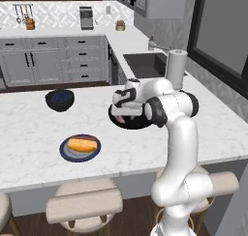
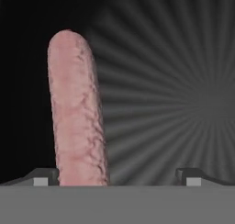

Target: Place one bun and one sausage from the bowl on each plate.

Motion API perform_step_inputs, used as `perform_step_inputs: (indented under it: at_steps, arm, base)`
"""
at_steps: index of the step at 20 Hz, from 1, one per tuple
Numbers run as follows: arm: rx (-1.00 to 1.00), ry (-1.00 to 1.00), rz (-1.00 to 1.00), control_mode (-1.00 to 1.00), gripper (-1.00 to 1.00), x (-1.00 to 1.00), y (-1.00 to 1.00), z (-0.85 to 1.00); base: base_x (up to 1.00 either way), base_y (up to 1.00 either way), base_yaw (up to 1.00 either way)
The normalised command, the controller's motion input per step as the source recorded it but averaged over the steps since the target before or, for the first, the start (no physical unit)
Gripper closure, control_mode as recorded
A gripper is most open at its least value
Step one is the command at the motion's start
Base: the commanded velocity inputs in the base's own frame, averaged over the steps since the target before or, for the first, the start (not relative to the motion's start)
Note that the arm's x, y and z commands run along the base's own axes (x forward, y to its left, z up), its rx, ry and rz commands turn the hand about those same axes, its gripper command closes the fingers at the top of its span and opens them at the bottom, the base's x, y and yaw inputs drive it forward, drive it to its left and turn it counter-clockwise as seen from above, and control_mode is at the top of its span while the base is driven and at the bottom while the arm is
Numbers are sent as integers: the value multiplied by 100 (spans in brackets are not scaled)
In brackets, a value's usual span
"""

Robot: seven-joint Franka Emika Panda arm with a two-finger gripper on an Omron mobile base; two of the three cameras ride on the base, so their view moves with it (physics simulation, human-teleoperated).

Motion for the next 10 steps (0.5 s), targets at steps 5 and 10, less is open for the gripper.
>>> perform_step_inputs:
  at_steps: [5,10]
  arm:
    - [2,-7,0,-100,-100,-13,4,-28]
    - [4,-6,0,-100,-100,0,16,-62]
  base:
    - [0,0,0]
    - [0,0,0]
